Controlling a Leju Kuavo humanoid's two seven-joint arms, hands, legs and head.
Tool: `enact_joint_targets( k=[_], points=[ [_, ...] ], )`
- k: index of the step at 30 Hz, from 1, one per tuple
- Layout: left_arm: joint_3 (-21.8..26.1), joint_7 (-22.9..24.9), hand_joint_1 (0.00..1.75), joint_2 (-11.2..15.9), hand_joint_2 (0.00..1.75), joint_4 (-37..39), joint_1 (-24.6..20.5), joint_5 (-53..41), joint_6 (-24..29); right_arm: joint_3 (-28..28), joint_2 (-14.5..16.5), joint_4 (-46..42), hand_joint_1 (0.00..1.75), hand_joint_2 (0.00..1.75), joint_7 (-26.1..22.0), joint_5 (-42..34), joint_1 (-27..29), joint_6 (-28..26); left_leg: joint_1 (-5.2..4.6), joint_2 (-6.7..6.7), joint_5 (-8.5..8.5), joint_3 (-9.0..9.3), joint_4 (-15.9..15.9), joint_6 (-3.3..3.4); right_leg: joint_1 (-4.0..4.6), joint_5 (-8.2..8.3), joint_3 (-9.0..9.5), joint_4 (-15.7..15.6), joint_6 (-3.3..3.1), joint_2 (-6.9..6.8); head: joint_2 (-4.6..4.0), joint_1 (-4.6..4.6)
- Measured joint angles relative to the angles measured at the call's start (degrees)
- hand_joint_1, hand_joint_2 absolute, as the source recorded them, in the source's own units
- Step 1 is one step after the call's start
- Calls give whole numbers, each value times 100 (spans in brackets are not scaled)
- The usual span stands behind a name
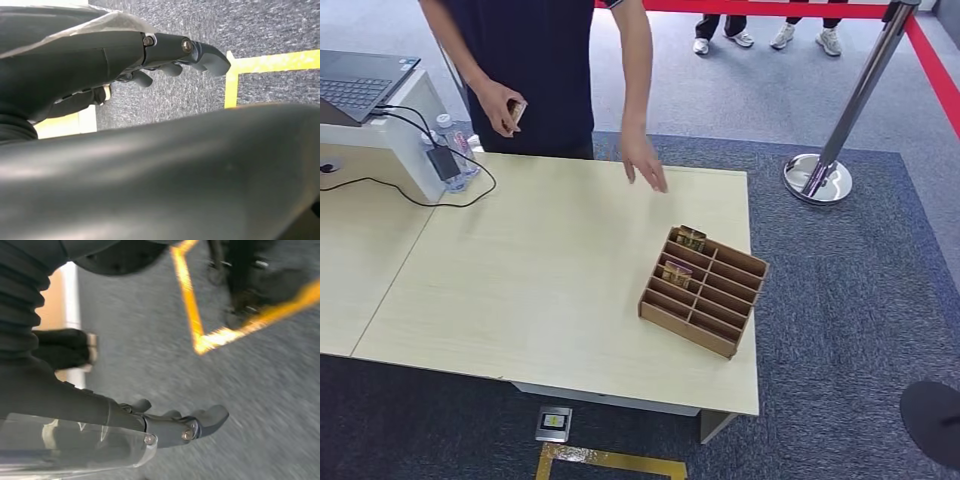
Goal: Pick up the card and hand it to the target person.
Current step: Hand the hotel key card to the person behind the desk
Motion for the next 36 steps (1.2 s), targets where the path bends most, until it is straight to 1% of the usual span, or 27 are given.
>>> enact_joint_targets(
  k=[1, 2, 5, 6, 10, 15, 26, 30, 33, 34, 36],
  points=[
    [-10, 1, 0, 1, 0, 0, -1, -14, -1, -30, 33, 145, 0, 175, 68, 47, -27, -10, 0, 1, 0, 1, 0, 0, 0, -1, 0, 0, -1, 0, 0, 0],
    [-22, 9, 0, 1, 44, 0, -2, -29, -1, -53, 61, 272, 0, 175, 126, 98, -56, -20, 0, 1, 0, 1, 0, 0, 1, -1, 1, 0, -1, 0, 0, 1],
    [-61, 52, 0, 3, 175, 0, 0, -71, -9, -67, 132, 528, 0, 44, 309, 325, -122, -25, -1, 3, 1, 4, 0, 0, 1, 0, 5, 0, 0, 0, 0, 1],
    [-68, 61, 0, 4, 175, 0, 0, -76, -18, -65, 155, 594, 0, 0, 366, 403, -137, -11, -2, 3, 1, 5, 0, 0, 0, 0, 7, 0, 1, 0, 0, 1],
    [-76, 66, 0, 12, 175, 0, 0, -66, -43, -41, 234, 779, 0, 0, 501, 599, -178, 63, -4, 3, 1, 7, 1, 0, -1, 1, 8, 0, 2, 0, 0, 1],
    [-85, 60, 0, 20, 175, 0, -1, -75, -43, -23, 292, 884, 0, 0, 579, 652, -204, 77, -4, 3, 0, 8, 1, 0, -2, 1, 8, -1, 2, 0, 0, 1],
    [-137, 82, 0, 60, 175, 0, -17, -171, -10, -22, 325, 940, 0, 0, 576, 608, -209, 61, -4, 3, 1, 9, 1, 0, -2, 1, 9, 0, 2, 0, 0, 1],
    [-192, 82, 0, 96, 175, 0, -25, -186, -26, -22, 323, 959, 0, 175, 567, 606, -209, 69, -4, 3, 0, 10, 1, 0, -3, 1, 10, 0, 2, 0, 0, 1],
    [-313, 82, 0, 133, 175, -4, -8, -104, -52, 20, 304, 959, 0, 175, 491, 531, -196, 85, -4, 3, 0, 10, 1, 0, -3, 1, 10, 0, 2, 0, 0, 0],
    [-403, 82, 0, 148, 175, -7, 10, -18, -68, 66, 287, 958, 0, 131, 458, 476, -185, 97, -4, 3, 0, 10, 1, 0, -2, 1, 10, 0, 2, 0, 0, 0],
    [-631, 82, 0, 179, 87, -18, 59, 224, -107, 197, 246, 952, 0, 44, 399, 338, -159, 125, -4, 3, 0, 10, 1, 1, -2, 1, 10, -1, 2, 0, 0, 1]
  ],
)
